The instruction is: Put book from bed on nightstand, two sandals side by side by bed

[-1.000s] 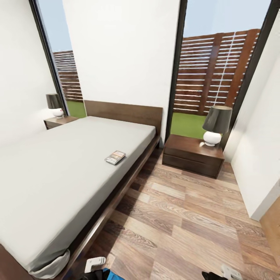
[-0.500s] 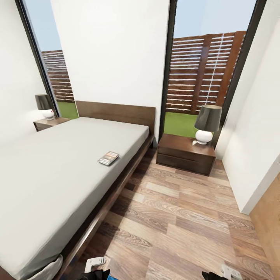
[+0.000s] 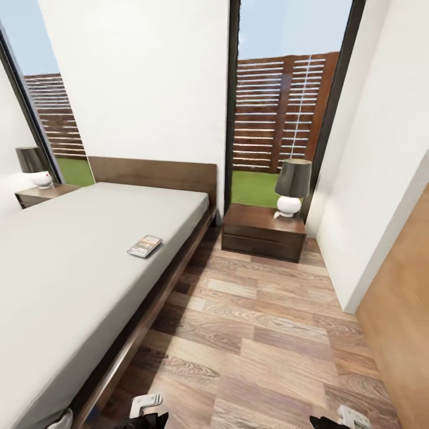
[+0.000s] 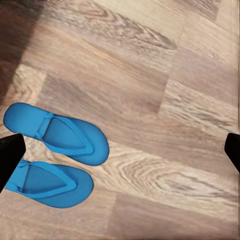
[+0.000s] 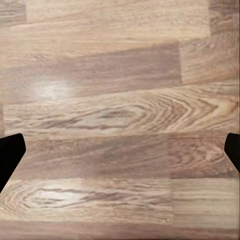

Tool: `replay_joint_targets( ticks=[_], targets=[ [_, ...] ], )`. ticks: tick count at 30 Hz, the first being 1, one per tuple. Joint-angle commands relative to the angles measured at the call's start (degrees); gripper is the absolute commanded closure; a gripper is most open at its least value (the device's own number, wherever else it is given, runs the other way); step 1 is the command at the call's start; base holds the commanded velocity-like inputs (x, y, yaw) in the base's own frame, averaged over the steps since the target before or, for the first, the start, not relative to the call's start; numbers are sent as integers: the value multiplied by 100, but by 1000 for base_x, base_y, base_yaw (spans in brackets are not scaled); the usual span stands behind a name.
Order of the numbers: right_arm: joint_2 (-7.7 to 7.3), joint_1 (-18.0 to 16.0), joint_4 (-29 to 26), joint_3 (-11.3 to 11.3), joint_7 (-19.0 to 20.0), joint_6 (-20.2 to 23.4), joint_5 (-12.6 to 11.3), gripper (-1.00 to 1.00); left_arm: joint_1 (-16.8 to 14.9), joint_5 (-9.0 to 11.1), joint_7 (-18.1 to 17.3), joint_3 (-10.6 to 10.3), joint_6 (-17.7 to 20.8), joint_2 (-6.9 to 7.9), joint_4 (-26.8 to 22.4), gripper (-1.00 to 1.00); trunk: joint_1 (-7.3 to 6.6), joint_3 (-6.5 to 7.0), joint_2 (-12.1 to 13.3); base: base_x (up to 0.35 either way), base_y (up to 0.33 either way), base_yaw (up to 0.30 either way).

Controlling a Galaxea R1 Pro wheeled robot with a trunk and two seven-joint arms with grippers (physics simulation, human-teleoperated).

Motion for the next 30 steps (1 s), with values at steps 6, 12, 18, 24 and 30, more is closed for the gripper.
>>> replay_joint_targets(
  ticks=[6,12,18,24,30],
  targets=[
    [-2,-4,-1,47,20,-3,-72,-100,-3,47,-24,7,-10,0,6,-100,-1,-5,-2,0,0,-276],
    [-2,-6,2,48,20,-3,-61,-100,30,47,-24,7,-10,0,6,-100,-1,-5,-2,0,0,-277],
    [-2,-5,4,48,20,-3,-61,-100,40,47,-24,7,-10,0,6,-100,-1,-5,-2,0,0,-277],
    [-2,-4,6,48,20,-3,-59,-100,41,47,-24,4,-10,-5,6,-100,-1,-5,-2,0,-3,-277],
    [-1,-5,6,48,20,-3,-60,-100,41,47,-18,-2,-10,-8,8,-100,-1,-5,-2,0,-117,-277]
  ],
)
